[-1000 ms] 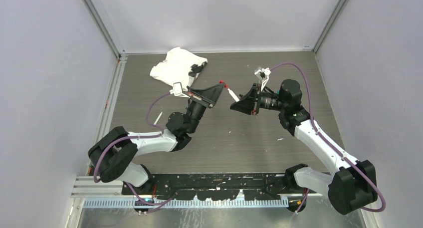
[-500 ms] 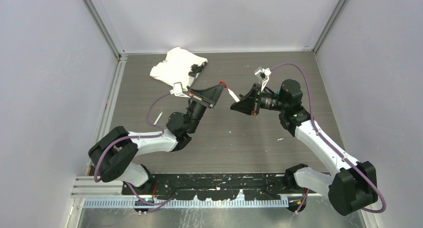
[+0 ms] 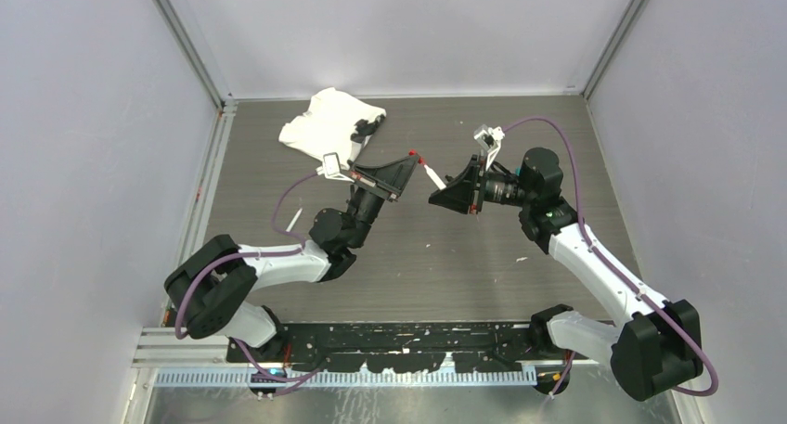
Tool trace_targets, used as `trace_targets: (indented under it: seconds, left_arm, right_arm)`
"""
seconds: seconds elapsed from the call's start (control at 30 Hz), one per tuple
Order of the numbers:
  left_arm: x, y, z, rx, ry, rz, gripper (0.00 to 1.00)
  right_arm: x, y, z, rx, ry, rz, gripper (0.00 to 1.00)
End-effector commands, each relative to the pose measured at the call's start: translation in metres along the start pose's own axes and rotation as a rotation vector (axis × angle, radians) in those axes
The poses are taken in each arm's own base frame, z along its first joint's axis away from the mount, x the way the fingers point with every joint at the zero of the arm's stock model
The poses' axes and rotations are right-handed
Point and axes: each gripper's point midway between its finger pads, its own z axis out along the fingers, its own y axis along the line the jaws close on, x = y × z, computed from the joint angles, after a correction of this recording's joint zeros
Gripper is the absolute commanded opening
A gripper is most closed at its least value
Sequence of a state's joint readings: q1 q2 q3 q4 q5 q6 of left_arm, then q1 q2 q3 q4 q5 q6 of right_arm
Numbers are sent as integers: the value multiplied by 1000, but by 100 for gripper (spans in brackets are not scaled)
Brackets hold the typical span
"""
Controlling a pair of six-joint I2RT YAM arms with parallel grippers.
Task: Insert the pens into the pen caps
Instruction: Insert the pen cap onto the pen.
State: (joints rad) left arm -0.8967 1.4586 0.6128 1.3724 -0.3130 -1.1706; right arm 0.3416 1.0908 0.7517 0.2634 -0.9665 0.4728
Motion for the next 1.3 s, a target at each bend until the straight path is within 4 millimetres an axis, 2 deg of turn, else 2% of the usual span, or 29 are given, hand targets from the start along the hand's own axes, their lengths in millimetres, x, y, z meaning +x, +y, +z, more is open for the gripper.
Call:
trace_targets:
  seconds: [0.0,0.63,1.1,1.27]
  left_arm:
    - [1,-7,1,28,4,-3,1]
    - [12,-1,-2,15,43,-24,1]
    - [29,11,-10,-45,149,85,1]
    - [39,-1,-11,18,209,95,1]
  right_arm:
    - [-16,12,-1,-14,-42,-77,1]
    - [-15,3,-1,27,-31,-91,1]
    - [-11,-3,-2,55,-8,-112,1]
    - [-11,0,0,22,-24,-89,1]
